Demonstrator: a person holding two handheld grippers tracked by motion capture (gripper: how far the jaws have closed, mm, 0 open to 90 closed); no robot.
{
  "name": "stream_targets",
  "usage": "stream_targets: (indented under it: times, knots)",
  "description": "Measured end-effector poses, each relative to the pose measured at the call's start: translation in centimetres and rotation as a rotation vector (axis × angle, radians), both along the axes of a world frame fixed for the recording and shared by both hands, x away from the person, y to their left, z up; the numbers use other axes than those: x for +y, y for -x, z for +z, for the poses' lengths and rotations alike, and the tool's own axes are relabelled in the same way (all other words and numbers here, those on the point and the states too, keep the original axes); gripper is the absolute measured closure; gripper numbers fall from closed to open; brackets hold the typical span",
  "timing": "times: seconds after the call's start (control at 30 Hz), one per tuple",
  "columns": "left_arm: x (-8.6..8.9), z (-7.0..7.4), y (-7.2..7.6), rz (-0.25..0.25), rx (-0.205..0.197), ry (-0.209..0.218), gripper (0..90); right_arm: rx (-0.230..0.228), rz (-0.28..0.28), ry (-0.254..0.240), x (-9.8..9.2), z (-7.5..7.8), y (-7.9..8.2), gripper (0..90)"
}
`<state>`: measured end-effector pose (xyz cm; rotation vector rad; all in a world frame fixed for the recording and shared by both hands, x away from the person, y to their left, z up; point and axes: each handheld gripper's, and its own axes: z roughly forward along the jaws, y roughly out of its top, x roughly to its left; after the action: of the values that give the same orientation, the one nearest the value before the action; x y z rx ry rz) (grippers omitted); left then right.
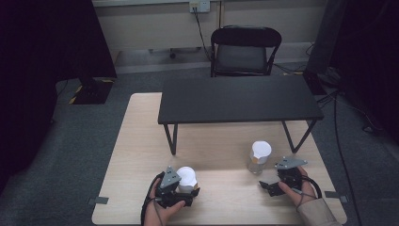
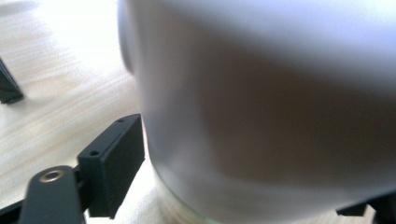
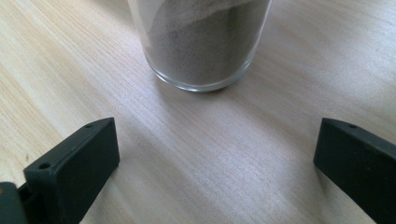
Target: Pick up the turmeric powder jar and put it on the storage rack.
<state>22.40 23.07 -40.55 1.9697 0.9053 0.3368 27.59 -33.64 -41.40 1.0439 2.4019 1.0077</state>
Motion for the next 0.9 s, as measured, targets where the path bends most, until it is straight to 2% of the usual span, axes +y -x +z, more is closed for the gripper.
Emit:
stream_targets:
  times: [0.17, 0.53, 0.9]
  knots:
    - [0.1, -0.1, -0.1, -0.014, -0.004, 0.009, 26.4, 0.000, 0.000, 0.000, 0.0, 0.0, 0.0, 0.0]
    - [-0.6, 0.5, -0.1, -0.027, -0.022, -0.032, 28.4, 0.000, 0.000, 0.000, 0.0, 0.0, 0.0, 0.0]
    - [-1.4, 0.9, -1.0, -0.053, -0.013, -0.023, 29.0, 0.000, -0.001, 0.000, 0.0, 0.0, 0.0, 0.0]
